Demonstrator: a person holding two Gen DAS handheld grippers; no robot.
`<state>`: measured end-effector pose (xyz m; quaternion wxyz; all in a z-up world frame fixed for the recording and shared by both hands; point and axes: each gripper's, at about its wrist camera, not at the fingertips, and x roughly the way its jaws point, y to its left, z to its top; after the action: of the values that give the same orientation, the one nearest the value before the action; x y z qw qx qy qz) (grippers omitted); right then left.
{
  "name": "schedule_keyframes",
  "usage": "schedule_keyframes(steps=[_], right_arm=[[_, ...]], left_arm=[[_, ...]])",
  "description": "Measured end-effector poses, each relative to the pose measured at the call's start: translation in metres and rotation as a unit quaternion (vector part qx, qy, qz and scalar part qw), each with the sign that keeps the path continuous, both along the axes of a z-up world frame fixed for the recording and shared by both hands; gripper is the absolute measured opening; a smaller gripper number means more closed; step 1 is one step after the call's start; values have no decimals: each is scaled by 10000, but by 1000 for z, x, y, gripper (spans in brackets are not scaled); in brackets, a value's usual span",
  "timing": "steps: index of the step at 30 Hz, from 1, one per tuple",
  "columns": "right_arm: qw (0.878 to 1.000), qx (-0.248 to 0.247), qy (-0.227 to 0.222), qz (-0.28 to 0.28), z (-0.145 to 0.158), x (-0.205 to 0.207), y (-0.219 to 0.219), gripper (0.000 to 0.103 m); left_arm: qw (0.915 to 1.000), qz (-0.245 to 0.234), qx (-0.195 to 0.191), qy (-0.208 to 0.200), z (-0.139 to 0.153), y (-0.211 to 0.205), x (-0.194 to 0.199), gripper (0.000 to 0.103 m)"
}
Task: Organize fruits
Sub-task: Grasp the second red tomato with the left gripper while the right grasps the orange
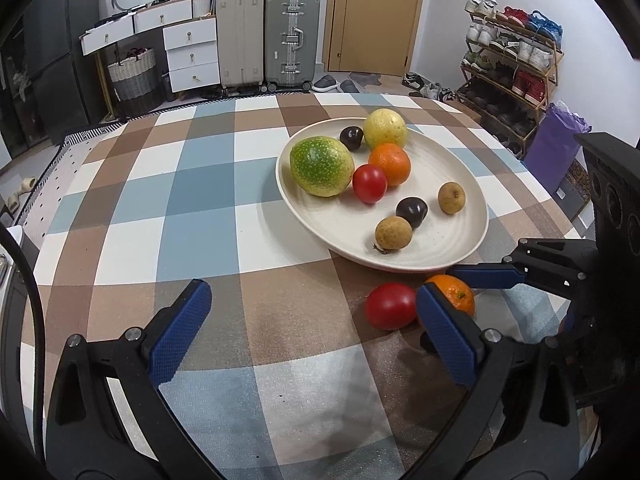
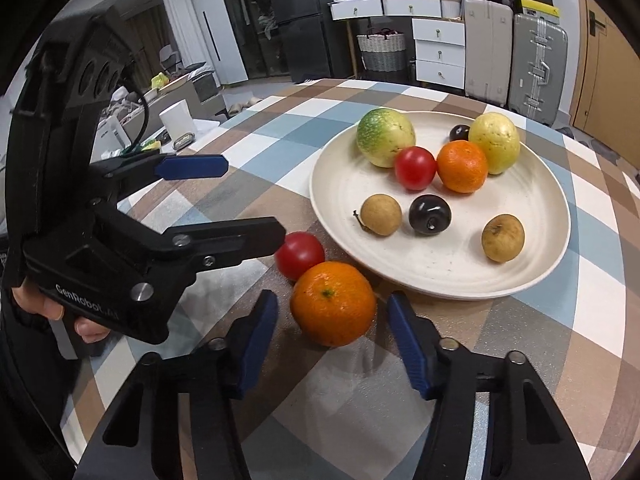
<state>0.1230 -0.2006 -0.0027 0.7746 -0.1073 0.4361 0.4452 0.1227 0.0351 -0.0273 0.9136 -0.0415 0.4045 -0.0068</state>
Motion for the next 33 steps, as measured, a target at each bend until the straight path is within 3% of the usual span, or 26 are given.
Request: schedule_keyframes(steps=[6,12,26,29,32,33], right_arm=[[10000,49,50,52,0,1,0,43],[9999,20,-104,52,4,-4,-5,42],[9960,592,-267,-608,29,14,-47,42],[9959,576,-285,-629,29,15,-47,42],[9957,564,-275,-678,27,16,-48,42],[9956,563,-270,-701,27,17,-49,42]], left_arm=[[10000,-10,5,2,0,1,0,102],[10000,-34,-39,17,-1,0,-1,102],[9982,-516,-46,305,-13,-25,2,101],[9972,-645,-38,386,-17,-30,3,94],[9962,-764,-32,423,-20,-36,4,81],[9959,-802,-30,430,-21,-38,3,72]])
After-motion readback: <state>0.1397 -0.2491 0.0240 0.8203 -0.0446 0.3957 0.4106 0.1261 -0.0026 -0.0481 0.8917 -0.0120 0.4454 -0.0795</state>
